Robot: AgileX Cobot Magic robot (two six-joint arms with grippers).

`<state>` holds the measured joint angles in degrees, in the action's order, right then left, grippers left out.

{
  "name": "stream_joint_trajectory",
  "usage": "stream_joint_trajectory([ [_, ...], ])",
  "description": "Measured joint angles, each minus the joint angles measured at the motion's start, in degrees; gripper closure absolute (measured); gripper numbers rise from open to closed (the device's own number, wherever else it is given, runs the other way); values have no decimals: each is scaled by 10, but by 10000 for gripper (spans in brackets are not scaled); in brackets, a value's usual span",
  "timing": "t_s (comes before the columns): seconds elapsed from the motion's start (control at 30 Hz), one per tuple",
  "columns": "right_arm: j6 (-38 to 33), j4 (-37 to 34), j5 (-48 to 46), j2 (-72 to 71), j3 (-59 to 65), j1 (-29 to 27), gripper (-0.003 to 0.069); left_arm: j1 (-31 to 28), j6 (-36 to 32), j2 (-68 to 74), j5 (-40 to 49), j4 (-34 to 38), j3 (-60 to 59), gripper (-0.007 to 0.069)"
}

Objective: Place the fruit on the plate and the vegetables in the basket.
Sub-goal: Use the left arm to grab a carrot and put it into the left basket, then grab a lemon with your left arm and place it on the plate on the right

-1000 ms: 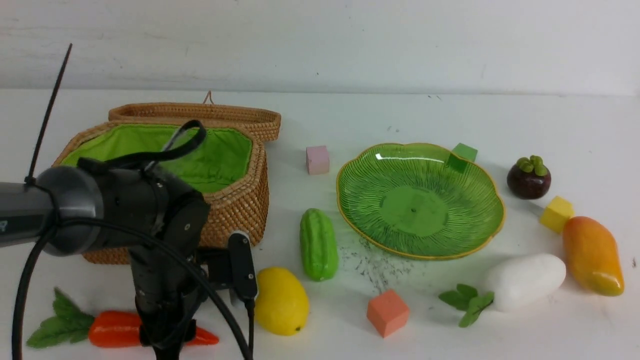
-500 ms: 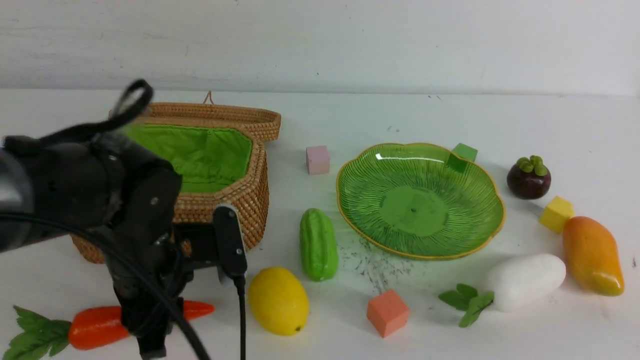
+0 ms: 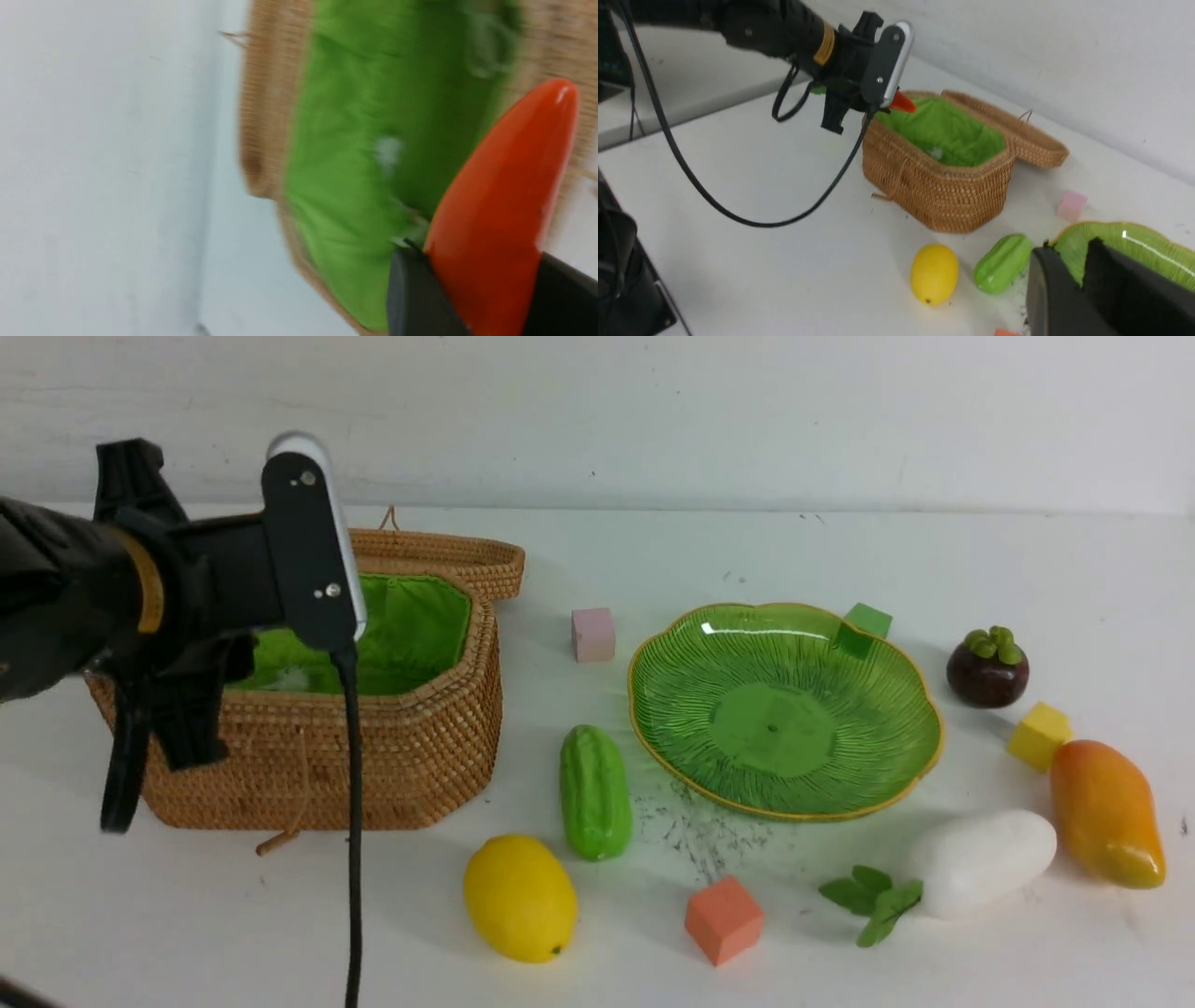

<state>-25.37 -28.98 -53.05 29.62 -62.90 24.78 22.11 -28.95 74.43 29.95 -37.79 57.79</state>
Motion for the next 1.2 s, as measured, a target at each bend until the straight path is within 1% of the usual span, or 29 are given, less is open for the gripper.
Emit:
stream_joint_trajectory([
  [0.03,1,-1,5,0,0,0,531,-10,21,20,-40,-23,0,372],
  [0.1,5,-2,9,0,0,0,531,-19,39,46,-69,-45,0,372],
  [0.2,15,-3,9,0,0,0,531,-28,86,93,-124,-86,0,372],
  [0.4,38,-5,0,0,0,0,526,-28,180,145,-143,-162,16,372],
  [0.43,40,-5,-1,0,0,0,526,-28,183,145,-144,-164,17,372],
  [0.47,44,-5,-2,0,0,0,525,-29,205,146,-148,-184,19,372],
  [0.53,45,-5,-4,0,0,0,524,-29,222,146,-151,-201,22,370],
  [0.6,45,-5,-5,0,0,0,524,-29,234,145,-153,-216,23,339],
  [0.63,45,-5,-5,0,0,0,524,-29,237,145,-153,-217,23,319],
  [0.73,46,-5,-6,1,0,0,524,-29,251,145,-153,-221,23,215],
  [0.83,47,-5,-6,1,0,0,523,-29,264,145,-153,-221,23,158],
  [0.87,47,-5,-6,1,0,0,521,-29,276,144,-153,-221,23,111],
  [0.97,47,-5,-7,1,0,0,520,-22,306,134,-144,-216,23,69],
  [1.03,47,-5,-11,1,0,0,520,-4,336,115,-126,-197,23,67],
  [1.1,47,-5,-16,1,0,0,520,25,371,92,-101,-166,23,87],
  [1.13,47,-5,-17,1,0,0,520,33,371,87,-98,-161,23,91],
  [1.17,47,-5,-23,1,0,0,520,60,403,71,-78,-124,23,128],
  [1.2,47,-5,-27,1,0,0,520,90,438,53,-46,-85,23,183],
])
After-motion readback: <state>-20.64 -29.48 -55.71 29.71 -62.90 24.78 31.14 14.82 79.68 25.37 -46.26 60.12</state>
